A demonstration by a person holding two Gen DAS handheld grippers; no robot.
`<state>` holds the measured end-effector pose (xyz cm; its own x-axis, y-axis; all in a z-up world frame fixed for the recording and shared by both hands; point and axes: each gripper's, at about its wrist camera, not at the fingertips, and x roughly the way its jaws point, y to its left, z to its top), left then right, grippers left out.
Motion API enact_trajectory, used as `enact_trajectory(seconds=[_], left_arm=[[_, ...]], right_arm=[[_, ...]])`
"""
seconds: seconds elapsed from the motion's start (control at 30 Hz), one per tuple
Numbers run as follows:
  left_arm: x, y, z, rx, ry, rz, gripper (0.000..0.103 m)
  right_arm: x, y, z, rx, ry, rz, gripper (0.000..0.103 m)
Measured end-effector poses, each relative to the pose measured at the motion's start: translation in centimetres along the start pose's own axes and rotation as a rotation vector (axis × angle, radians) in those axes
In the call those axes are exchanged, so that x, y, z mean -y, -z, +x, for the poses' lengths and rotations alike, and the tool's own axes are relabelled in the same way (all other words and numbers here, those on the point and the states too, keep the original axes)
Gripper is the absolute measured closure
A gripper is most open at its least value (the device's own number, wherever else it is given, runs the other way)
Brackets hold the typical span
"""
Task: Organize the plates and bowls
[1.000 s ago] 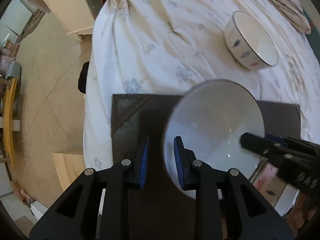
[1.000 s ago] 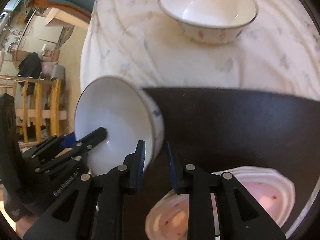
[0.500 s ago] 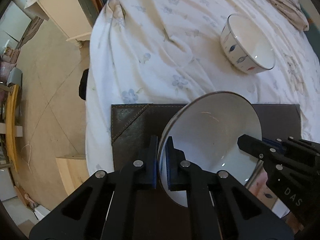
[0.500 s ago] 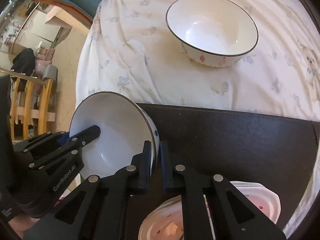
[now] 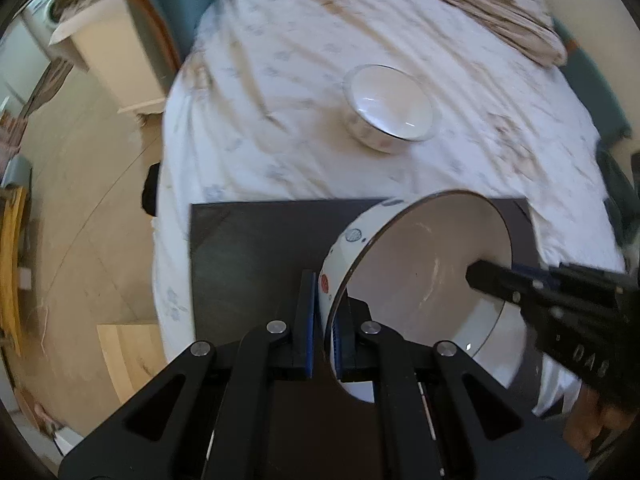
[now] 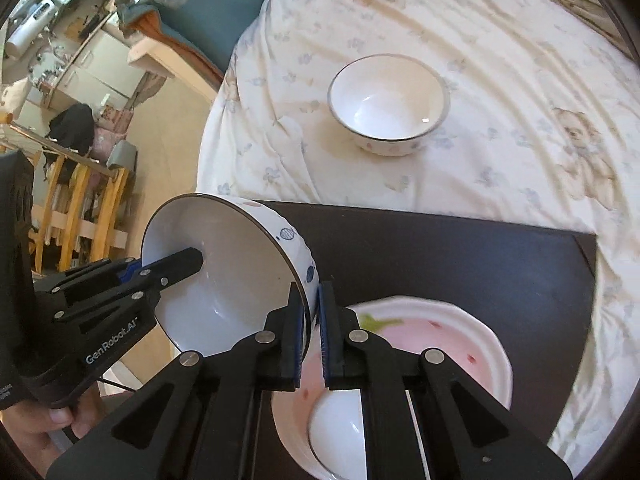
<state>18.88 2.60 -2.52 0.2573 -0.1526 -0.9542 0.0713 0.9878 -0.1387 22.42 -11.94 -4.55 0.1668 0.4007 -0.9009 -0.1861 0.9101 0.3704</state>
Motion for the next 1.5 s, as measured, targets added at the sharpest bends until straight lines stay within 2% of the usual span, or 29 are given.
enact_trajectory(seconds=[0.1,0.2,0.27,0.4,0.57,0.77,0.9,1.1,1.33,1.5], left_arm=[[2.1,1.3,-0.7,0.003,0.030,0.028,0.097],[3.5,2.4,-1.3,-0.004,0.066,0.016,0.096],[4.9,2.9,-1.6,0.003,0.095,0.042,0.095],[7.9,3.8,-2.4,0.058,0.096,0.127,0.095],[8.5,4.1,-1.5,0.056,0.127,0.121,0.095],[8.8,4.5,0.1,0.009,0.108,0.118,0.096],[9.4,4.6,0.7,0.010,0.085,0.136,0.096],[10.2,4.5,2.2,-0.010,0.050,0.161,0.096],[10.1,4.5,2.9,-0.045,0.041,0.148,0.096],[10.1,4.6,2.9,-0.039,0.043,0.150,0.096]], right_arm=[[1.3,1.5,-1.9,0.023,-0.004,0.013,0.095],[2.4,3.4,-3.4,0.030,-0.014,0.024,0.094],[3.2,4.7,-4.3,0.025,-0.034,0.016,0.094],[6.0,7.3,-6.5,0.061,-0.060,0.085,0.094],[7.8,9.1,-7.9,0.105,-0.077,0.127,0.094],[8.3,10.2,-7.0,0.072,-0.068,0.123,0.093],[8.1,10.6,-6.2,0.049,-0.046,0.101,0.093],[8.9,10.6,-4.8,0.008,-0.021,0.135,0.092],[9.9,10.4,-4.0,-0.022,-0.025,0.192,0.092],[10.2,10.2,-3.5,-0.036,-0.022,0.216,0.090]])
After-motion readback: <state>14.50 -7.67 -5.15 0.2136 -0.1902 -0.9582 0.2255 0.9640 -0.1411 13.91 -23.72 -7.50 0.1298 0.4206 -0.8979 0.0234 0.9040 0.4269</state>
